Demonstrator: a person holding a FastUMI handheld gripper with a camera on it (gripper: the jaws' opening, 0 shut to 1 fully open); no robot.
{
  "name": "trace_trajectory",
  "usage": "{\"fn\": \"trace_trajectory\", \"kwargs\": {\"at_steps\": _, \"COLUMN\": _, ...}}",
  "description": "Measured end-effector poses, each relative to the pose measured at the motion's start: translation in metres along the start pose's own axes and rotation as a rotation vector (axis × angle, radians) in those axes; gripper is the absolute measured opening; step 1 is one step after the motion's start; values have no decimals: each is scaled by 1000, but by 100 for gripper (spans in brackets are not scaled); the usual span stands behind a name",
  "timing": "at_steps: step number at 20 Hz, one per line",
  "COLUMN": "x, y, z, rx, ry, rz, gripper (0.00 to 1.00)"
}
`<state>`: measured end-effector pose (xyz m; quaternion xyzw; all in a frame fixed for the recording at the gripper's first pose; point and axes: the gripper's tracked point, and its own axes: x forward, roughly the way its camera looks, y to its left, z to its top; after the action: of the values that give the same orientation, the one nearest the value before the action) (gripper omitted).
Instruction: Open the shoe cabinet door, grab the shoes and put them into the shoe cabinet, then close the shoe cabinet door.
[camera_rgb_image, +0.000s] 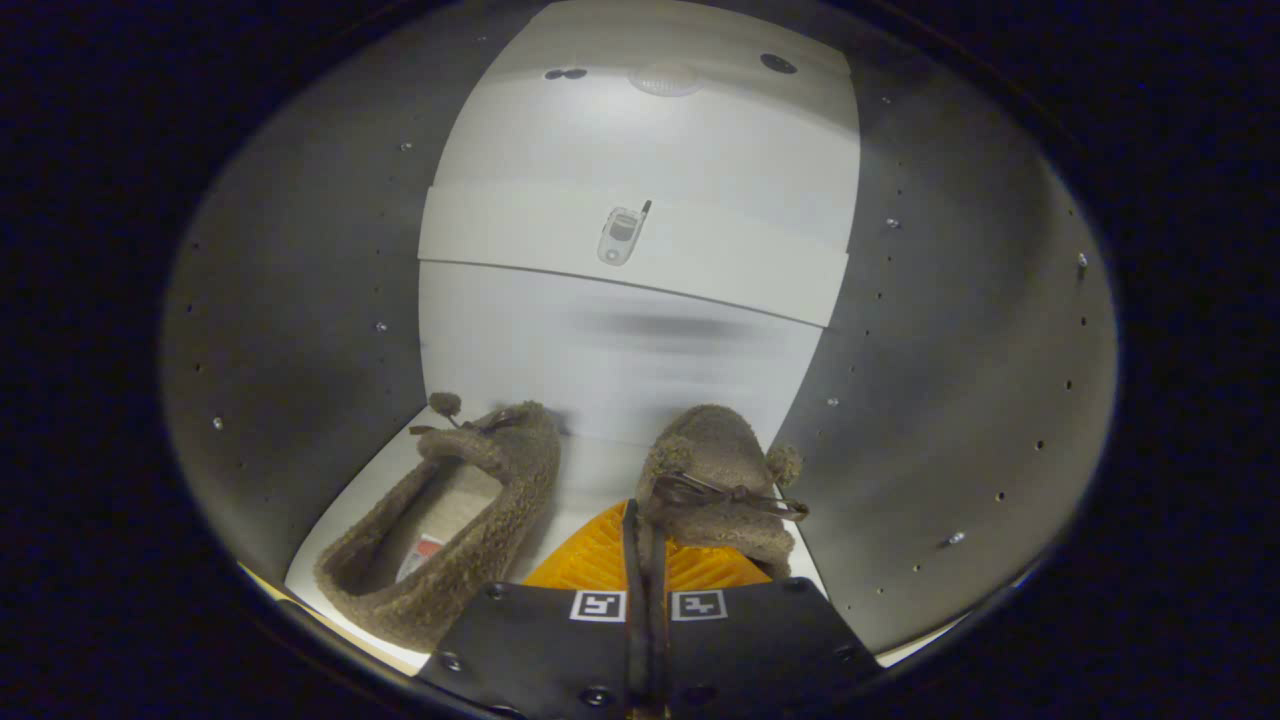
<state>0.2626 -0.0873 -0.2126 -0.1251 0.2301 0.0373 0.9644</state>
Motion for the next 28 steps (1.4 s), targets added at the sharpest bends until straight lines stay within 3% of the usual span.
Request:
{"fn": "trace_trajectory", "kwargs": {"at_steps": 5, "x": 19, "y": 11, "z": -5, "rx": -32, "ry": 14, "rz": 12, "gripper": 2}}
{"fn": "trace_trajectory", "kwargs": {"at_steps": 12, "x": 27, "y": 11, "z": -9, "rx": 56, "ry": 62, "rz": 41, "gripper": 3}}
{"fn": "trace_trajectory", "kwargs": {"at_steps": 18, "x": 22, "y": 15, "z": -13, "rx": 92, "ry": 98, "rz": 47, "gripper": 37}}
{"fn": "trace_trajectory", "kwargs": {"at_steps": 20, "x": 16, "y": 13, "z": -13, "rx": 83, "ry": 99, "rz": 37, "gripper": 42}}
{"fn": "trace_trajectory", "kwargs": {"at_steps": 28, "x": -40, "y": 7, "z": -2, "rx": 95, "ry": 50, "rz": 41, "gripper": 42}}
